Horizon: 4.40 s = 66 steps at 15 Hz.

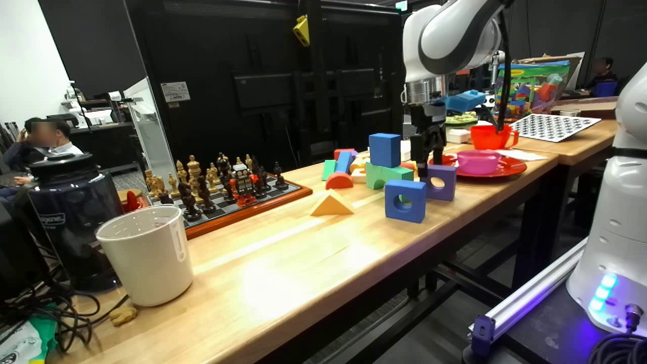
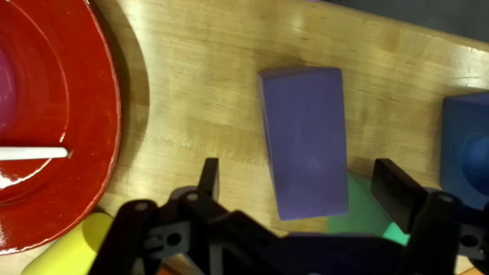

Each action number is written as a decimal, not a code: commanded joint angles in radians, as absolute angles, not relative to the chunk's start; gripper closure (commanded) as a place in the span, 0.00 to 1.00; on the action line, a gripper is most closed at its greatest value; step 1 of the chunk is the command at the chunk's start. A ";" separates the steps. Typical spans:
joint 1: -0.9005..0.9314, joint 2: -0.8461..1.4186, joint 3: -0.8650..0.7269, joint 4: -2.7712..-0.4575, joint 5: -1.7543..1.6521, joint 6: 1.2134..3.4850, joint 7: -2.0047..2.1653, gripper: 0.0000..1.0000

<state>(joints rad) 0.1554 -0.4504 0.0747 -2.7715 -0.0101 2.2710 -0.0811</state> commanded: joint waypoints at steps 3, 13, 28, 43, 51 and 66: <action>0.158 -0.464 0.072 -2.775 -0.003 2.289 -0.106 0.00; 0.151 -0.438 0.085 -2.757 -0.019 2.276 -0.086 0.00; 0.115 -0.386 0.122 -2.773 -0.125 2.382 0.005 0.00; 0.104 -0.383 0.127 -2.784 -0.132 2.451 0.031 0.00; 0.089 -0.385 0.118 -2.782 -0.133 2.463 0.034 0.00; 0.042 -0.364 0.094 -2.770 -0.140 2.490 0.033 0.00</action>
